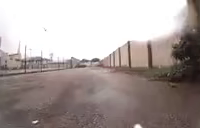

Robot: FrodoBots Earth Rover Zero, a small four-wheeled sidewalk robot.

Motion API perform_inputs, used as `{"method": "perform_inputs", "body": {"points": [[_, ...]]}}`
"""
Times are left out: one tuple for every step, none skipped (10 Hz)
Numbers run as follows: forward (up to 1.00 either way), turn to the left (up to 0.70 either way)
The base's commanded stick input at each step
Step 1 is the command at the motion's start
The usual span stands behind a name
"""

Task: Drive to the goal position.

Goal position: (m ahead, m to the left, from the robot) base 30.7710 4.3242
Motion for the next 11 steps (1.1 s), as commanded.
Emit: {"method": "perform_inputs", "body": {"points": [[0.70,0.02],[0.70,0.02],[0.70,0.02],[0.70,0.02],[0.70,0.02],[0.70,0.02],[0.70,0.02],[0.70,0.02],[0.70,0.02],[0.70,0.02],[0.70,0.02]]}}
